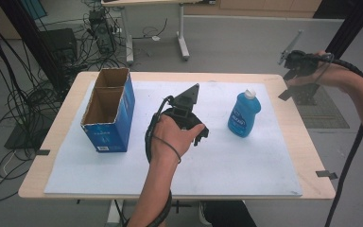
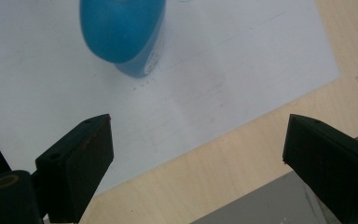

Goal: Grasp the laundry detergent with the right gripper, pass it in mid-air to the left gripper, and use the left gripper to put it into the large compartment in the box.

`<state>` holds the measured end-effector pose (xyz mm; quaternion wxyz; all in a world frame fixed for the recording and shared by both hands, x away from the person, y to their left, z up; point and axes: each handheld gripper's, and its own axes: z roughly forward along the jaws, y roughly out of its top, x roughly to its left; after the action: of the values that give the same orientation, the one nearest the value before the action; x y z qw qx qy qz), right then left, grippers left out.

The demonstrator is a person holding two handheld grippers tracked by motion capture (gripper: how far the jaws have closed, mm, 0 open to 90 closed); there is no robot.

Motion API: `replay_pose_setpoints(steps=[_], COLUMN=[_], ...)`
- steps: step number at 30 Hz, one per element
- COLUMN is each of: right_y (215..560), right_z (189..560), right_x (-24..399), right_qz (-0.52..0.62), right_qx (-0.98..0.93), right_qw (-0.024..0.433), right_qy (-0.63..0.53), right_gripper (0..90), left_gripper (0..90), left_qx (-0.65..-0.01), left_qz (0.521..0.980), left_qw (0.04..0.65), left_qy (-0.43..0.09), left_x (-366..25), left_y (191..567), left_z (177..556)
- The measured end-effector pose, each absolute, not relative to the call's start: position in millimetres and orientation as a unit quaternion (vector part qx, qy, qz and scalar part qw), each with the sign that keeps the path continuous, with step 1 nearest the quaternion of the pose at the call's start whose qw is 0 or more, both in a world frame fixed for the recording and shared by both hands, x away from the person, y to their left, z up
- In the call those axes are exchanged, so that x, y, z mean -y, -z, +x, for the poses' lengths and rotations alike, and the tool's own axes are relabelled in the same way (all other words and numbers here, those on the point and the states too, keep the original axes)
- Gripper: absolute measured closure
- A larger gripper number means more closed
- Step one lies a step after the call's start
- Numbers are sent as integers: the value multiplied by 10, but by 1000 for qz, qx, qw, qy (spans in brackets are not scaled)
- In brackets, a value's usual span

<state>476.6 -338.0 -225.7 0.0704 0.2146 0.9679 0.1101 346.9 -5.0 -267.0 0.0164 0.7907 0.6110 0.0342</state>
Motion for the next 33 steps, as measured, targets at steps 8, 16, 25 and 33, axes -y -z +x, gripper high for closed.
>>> replay_pose_setpoints(steps=[8,16,25,33], right_y=[2377,2559,2880,3103], right_z=[4459,4173,3979,3916], right_x=[3390,3370,3359,3336], right_qz=[225,267,310,344], right_qx=[-964,-944,-918,-891], right_qw=[71,76,89,114], right_qy=[-125,-177,-230,-272], right_gripper=[67,44,47,41], left_gripper=[50,50,50,50], left_qx=[-607,-605,-605,-607], left_qz=[794,795,796,794], left_qw=[18,23,22,21], left_qy=[-34,-31,-32,-32], left_x=[41,27,8,-21], left_y=[2663,2662,2668,2689], left_z=[3456,3432,3430,3452])
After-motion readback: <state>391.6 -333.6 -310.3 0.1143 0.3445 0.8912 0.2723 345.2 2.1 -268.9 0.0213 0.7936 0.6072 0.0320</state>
